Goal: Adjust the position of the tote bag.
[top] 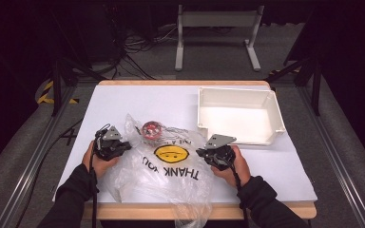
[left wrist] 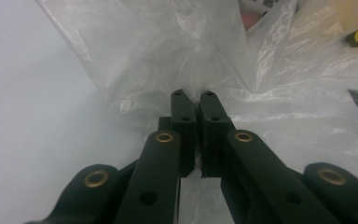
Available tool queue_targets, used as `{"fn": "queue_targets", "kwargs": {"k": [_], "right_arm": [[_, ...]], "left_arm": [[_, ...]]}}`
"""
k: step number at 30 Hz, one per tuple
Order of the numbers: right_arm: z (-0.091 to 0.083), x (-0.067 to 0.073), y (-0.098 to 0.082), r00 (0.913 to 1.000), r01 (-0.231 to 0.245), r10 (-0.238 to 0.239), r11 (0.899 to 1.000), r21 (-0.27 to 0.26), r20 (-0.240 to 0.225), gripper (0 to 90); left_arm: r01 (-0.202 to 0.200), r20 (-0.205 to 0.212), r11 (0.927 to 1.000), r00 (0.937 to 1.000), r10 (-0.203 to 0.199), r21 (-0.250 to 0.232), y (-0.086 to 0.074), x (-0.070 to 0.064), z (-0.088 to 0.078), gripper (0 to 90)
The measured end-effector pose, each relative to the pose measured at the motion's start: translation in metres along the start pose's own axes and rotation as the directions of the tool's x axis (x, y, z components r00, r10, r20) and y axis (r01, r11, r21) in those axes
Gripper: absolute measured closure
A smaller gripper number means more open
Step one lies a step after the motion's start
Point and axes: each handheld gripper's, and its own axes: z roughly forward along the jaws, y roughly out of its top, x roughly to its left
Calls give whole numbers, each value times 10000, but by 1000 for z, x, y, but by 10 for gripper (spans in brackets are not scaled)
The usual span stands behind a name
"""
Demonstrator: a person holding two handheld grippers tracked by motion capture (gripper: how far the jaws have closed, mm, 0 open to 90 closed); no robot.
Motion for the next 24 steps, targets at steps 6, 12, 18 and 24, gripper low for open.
{"fn": "queue_targets", "kwargs": {"k": [6, 12, 18, 24], "right_arm": [[-8, -5, -5, 9998, -206, 207, 9997, -117, 75, 900], [-3, -2, -1, 9999, -32, 37, 9995, -310, 145, 806], [-4, -3, 1, 9998, -118, 127, 9987, -499, 179, 651], [-12, -3, 2, 9995, -180, 197, 9975, -681, 239, 591]], "left_arm": [[83, -11, 9998, 10000, -83, -176, -3, 3, -7, 871], [341, -309, 9977, 9989, -360, -593, -11, 9, -22, 802], [184, -728, 9938, 9970, -265, -1093, -18, 7, -47, 649], [-12, -874, 9858, 9961, -137, -1679, -26, 1, -70, 580]]}}
